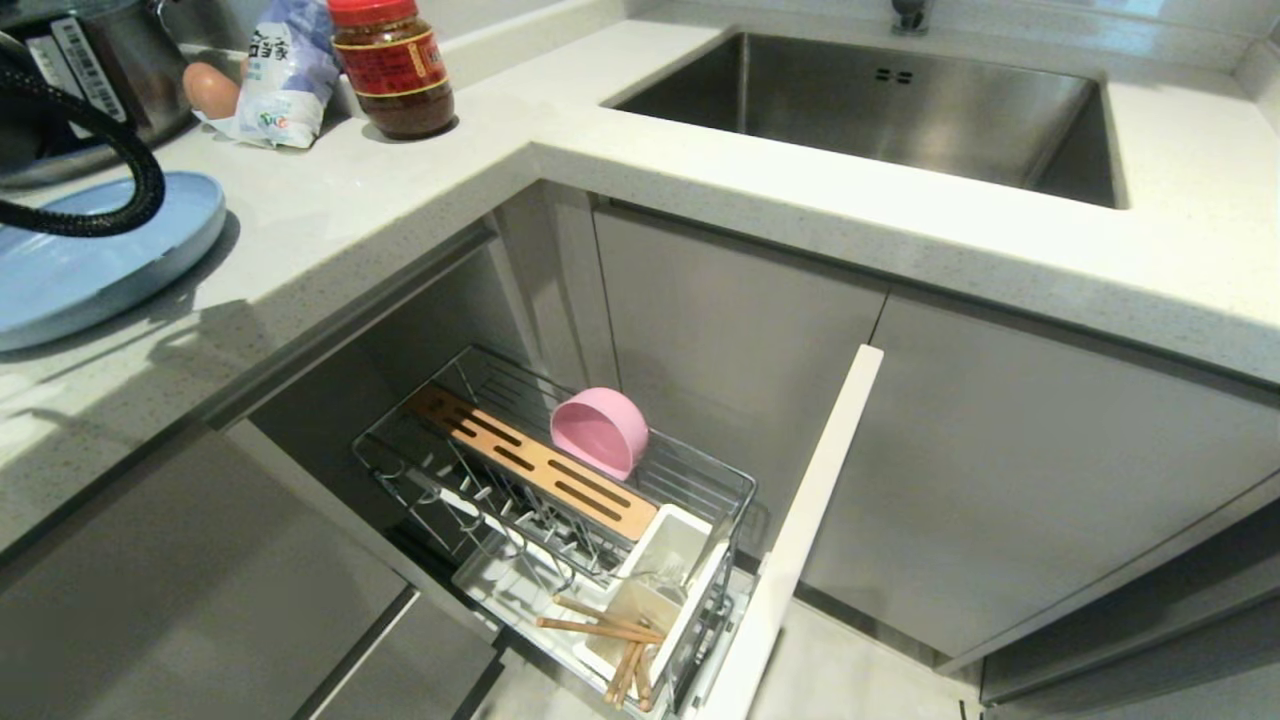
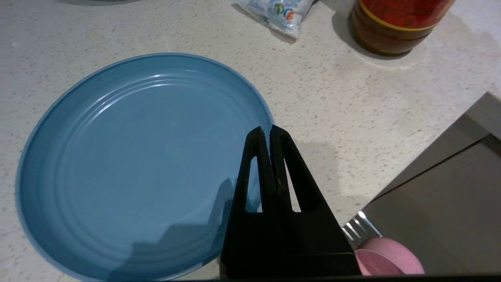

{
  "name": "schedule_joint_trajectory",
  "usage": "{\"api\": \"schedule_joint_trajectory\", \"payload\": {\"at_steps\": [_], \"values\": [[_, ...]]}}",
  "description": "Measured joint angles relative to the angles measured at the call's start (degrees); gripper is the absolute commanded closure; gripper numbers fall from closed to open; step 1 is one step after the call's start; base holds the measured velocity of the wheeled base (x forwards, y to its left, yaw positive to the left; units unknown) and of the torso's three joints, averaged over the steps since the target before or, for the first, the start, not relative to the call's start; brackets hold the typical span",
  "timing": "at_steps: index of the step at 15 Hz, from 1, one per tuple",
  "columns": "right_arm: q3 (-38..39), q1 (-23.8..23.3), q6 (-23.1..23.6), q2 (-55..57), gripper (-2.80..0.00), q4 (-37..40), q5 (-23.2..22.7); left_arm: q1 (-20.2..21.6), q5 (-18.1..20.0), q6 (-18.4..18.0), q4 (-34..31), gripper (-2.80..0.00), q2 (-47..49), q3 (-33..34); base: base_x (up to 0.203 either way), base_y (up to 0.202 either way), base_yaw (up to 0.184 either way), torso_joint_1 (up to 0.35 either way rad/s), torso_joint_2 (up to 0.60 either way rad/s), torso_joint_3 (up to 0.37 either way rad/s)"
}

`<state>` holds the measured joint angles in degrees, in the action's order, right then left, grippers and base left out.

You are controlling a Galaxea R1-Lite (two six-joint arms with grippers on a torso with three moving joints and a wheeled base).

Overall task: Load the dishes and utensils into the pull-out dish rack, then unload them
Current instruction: Pick up the plate and place it in the cupboard

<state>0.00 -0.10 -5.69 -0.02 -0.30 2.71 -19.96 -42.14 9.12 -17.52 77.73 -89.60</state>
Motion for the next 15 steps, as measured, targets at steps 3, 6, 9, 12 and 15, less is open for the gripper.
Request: {"api": "schedule_joint_trajectory", "payload": {"at_steps": [3,6,9,12,15], "values": [[0.0,0.05,0.0,0.0,0.0,0.0,0.0,1.58,-0.49,-0.11,-2.68,-2.8,0.38,-0.61,0.0,0.0,0.0,0.0,0.0,0.0],[0.0,0.0,0.0,0.0,0.0,-0.02,0.01,3.63,-0.46,0.02,-2.7,-2.8,1.63,-1.69,0.0,0.0,0.0,0.0,0.0,0.0],[0.0,0.05,0.0,0.0,0.0,0.0,0.01,5.2,-0.07,0.27,-2.68,-2.8,4.08,-2.65,0.0,0.0,0.0,0.0,0.0,0.0],[0.0,0.03,0.01,0.0,0.0,0.0,0.01,6.35,1.11,0.75,-2.7,-2.8,7.37,-4.09,0.0,0.0,0.0,0.0,0.0,0.0],[0.0,0.0,0.02,0.0,0.0,0.0,0.0,7.7,5.03,1.3,-2.84,-2.8,10.33,-5.44,0.0,0.0,0.0,0.0,0.0,0.0]]}}
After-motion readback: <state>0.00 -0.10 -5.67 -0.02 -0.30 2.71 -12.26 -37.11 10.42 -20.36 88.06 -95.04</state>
